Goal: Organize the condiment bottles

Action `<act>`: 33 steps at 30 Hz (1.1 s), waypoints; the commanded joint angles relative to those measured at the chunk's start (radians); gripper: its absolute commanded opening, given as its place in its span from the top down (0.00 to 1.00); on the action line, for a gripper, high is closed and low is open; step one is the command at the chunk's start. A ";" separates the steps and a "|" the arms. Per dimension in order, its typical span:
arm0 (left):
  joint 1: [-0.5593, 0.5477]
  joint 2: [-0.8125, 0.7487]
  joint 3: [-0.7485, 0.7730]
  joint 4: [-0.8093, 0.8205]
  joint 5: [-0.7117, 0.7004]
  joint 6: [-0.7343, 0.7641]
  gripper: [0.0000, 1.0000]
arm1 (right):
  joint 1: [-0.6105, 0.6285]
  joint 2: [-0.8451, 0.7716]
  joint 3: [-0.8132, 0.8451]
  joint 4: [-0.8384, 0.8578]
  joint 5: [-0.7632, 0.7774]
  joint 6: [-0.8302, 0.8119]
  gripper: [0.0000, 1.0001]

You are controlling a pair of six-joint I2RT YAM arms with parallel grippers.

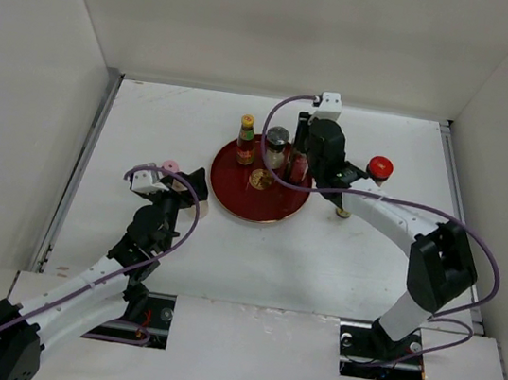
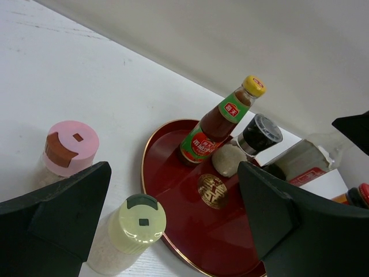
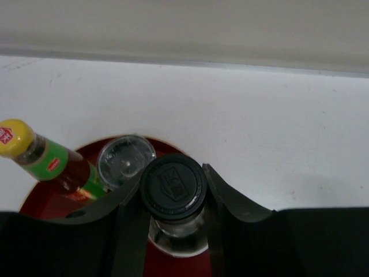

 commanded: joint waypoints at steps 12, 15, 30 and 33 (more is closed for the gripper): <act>0.009 0.068 0.120 -0.161 -0.031 0.007 0.24 | 0.028 -0.098 -0.100 0.242 0.068 0.012 0.09; 0.018 0.077 0.143 -0.206 -0.058 0.008 0.30 | 0.048 -0.166 -0.130 0.226 0.068 0.010 0.00; -0.033 0.182 0.259 -0.463 -0.092 0.022 0.39 | 0.176 -0.515 -0.464 0.193 0.097 0.173 0.54; -0.063 0.183 0.259 -0.508 -0.130 0.021 0.38 | 0.206 -0.557 -0.525 0.183 0.094 0.208 0.64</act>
